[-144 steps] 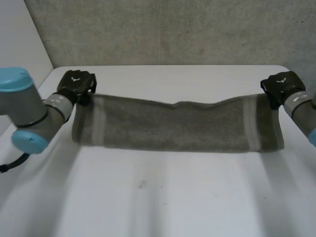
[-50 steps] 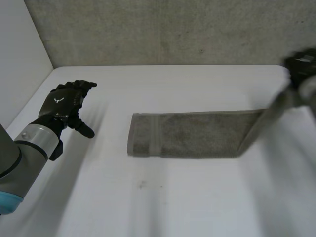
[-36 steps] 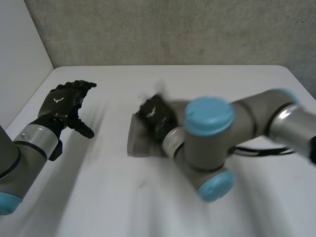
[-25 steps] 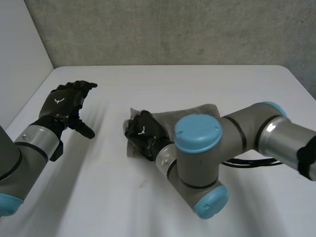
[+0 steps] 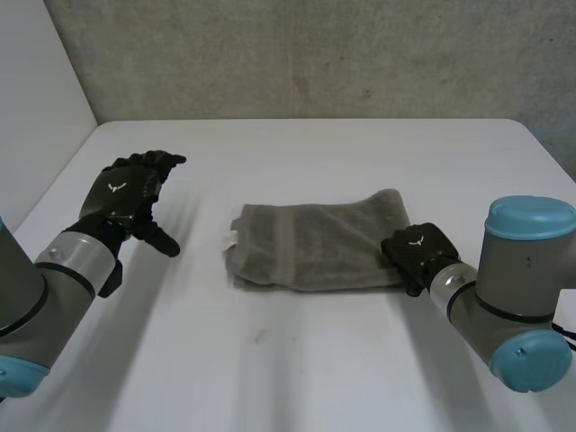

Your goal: Fold the towel.

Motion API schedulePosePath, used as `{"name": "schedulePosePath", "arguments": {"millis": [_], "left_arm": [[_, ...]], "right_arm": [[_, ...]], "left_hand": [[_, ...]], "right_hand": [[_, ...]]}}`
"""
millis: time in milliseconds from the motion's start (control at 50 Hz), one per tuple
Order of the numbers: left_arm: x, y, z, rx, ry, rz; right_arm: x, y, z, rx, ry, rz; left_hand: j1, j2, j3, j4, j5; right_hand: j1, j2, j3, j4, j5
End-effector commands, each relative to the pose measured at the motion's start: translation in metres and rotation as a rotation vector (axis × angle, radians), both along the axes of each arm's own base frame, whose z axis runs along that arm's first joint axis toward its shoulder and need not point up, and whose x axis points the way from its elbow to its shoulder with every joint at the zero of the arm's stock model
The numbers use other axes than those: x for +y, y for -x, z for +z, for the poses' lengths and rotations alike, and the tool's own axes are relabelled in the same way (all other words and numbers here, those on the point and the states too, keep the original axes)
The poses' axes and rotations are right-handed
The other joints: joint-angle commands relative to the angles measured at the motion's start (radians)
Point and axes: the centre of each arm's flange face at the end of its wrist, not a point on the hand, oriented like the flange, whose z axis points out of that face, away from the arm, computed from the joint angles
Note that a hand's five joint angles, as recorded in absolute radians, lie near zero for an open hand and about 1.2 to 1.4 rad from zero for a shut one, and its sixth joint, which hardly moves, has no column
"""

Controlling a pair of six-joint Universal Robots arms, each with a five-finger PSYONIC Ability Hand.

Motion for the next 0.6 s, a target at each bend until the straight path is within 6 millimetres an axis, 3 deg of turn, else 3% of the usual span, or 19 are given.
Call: {"name": "schedulePosePath", "arguments": {"millis": [20, 40, 100, 120, 140, 160, 180, 200, 240, 260, 300, 340, 420, 440, 460, 480, 500, 520, 600], "left_arm": [[0.001, 0.002, 0.005, 0.005, 0.016, -0.004], [0.001, 0.002, 0.005, 0.005, 0.016, -0.004], [-0.001, 0.004, 0.012, 0.01, 0.037, -0.008], [-0.001, 0.006, 0.019, 0.016, 0.06, -0.015], [-0.001, 0.006, 0.019, 0.016, 0.06, -0.015], [-0.002, 0.008, 0.027, 0.023, 0.087, -0.018], [-0.003, 0.009, 0.034, 0.03, 0.107, -0.019], [-0.003, 0.009, 0.034, 0.03, 0.107, -0.019], [-0.006, 0.01, 0.046, 0.05, 0.139, -0.019], [-0.006, 0.01, 0.046, 0.05, 0.14, -0.019], [-0.009, 0.011, 0.059, 0.087, 0.165, -0.021], [-0.011, 0.012, 0.064, 0.109, 0.171, -0.02], [-0.015, 0.013, 0.073, 0.152, 0.182, -0.022], [-0.016, 0.014, 0.076, 0.171, 0.176, -0.025], [-0.017, 0.015, 0.076, 0.185, 0.163, -0.028], [-0.017, 0.015, 0.076, 0.185, 0.163, -0.028], [-0.018, 0.017, 0.077, 0.2, 0.148, -0.034], [-0.019, 0.02, 0.075, 0.211, 0.129, -0.038], [-0.021, 0.029, 0.066, 0.23, 0.076, -0.056]], "right_arm": [[-0.021, -0.011, 0.036, -0.005, 0.164, -0.027], [-0.021, -0.011, 0.036, -0.005, 0.164, -0.027], [-0.011, -0.043, 0.058, -0.029, 0.256, 0.071], [0.004, -0.069, 0.066, -0.031, 0.308, 0.169], [0.005, -0.069, 0.066, -0.031, 0.309, 0.17], [0.021, -0.095, 0.069, -0.021, 0.365, 0.282], [0.038, -0.115, 0.063, 0.02, 0.406, 0.398], [0.038, -0.115, 0.062, 0.021, 0.406, 0.399], [0.07, -0.142, 0.041, 0.142, 0.474, 0.623], [0.071, -0.142, 0.041, 0.143, 0.475, 0.624], [0.094, -0.153, 0.013, 0.256, 0.51, 0.78], [0.102, -0.157, 0.001, 0.303, 0.522, 0.831], [0.098, -0.161, 0.003, 0.289, 0.528, 0.795], [0.091, -0.161, 0.013, 0.227, 0.508, 0.724], [0.084, -0.159, 0.028, 0.129, 0.481, 0.639], [0.084, -0.159, 0.028, 0.128, 0.481, 0.638], [0.077, -0.156, 0.048, 0.005, 0.449, 0.547], [0.07, -0.148, 0.065, -0.123, 0.397, 0.458], [0.055, -0.125, 0.091, -0.339, 0.277, 0.313]], "left_hand": [[0.003, 0.009, 0.009, 0.01, -0.026], [0.003, 0.009, 0.009, 0.01, -0.026], [0.003, 0.009, 0.009, 0.01, -0.026], [0.003, 0.009, 0.009, 0.01, -0.026], [0.003, 0.009, 0.009, 0.01, -0.026], [0.003, 0.009, 0.009, 0.01, -0.026], [0.003, 0.009, 0.009, 0.01, -0.026], [0.003, 0.009, 0.009, 0.01, -0.026], [0.003, 0.009, 0.009, 0.01, -0.026], [0.003, 0.009, 0.009, 0.01, -0.026], [0.003, 0.009, 0.009, 0.01, -0.026], [0.003, 0.009, 0.009, 0.01, -0.026], [0.003, 0.009, 0.009, 0.01, -0.026], [0.003, 0.009, 0.009, 0.01, -0.026], [0.003, 0.009, 0.009, 0.01, -0.026], [0.003, 0.009, 0.009, 0.01, -0.026], [0.003, 0.009, 0.009, 0.01, -0.026], [0.003, 0.009, 0.009, 0.01, -0.026], [0.003, 0.009, 0.009, 0.01, -0.026]], "right_hand": [[0.133, 0.134, 0.096, 0.093, 0.091], [0.133, 0.134, 0.096, 0.093, 0.091], [0.133, 0.134, 0.096, 0.093, 0.091], [0.133, 0.134, 0.096, 0.093, 0.091], [0.133, 0.134, 0.096, 0.093, 0.091], [0.133, 0.134, 0.096, 0.093, 0.091], [0.133, 0.134, 0.096, 0.093, 0.091], [0.133, 0.134, 0.096, 0.093, 0.091], [0.133, 0.134, 0.096, 0.093, 0.091], [0.133, 0.134, 0.096, 0.093, 0.091], [0.133, 0.134, 0.096, 0.093, 0.091], [0.133, 0.134, 0.096, 0.093, 0.091], [0.133, 0.134, 0.096, 0.093, 0.091], [-0.185, -0.184, -0.222, -0.226, -0.228], [-0.735, -0.734, -0.772, -0.775, -0.777], [-0.741, -0.739, -0.777, -0.781, -0.783], [-1.088, -1.087, -1.125, -1.129, -1.131], [-1.088, -1.087, -1.125, -1.129, -1.131], [-1.088, -1.087, -1.125, -1.129, -1.131]]}}
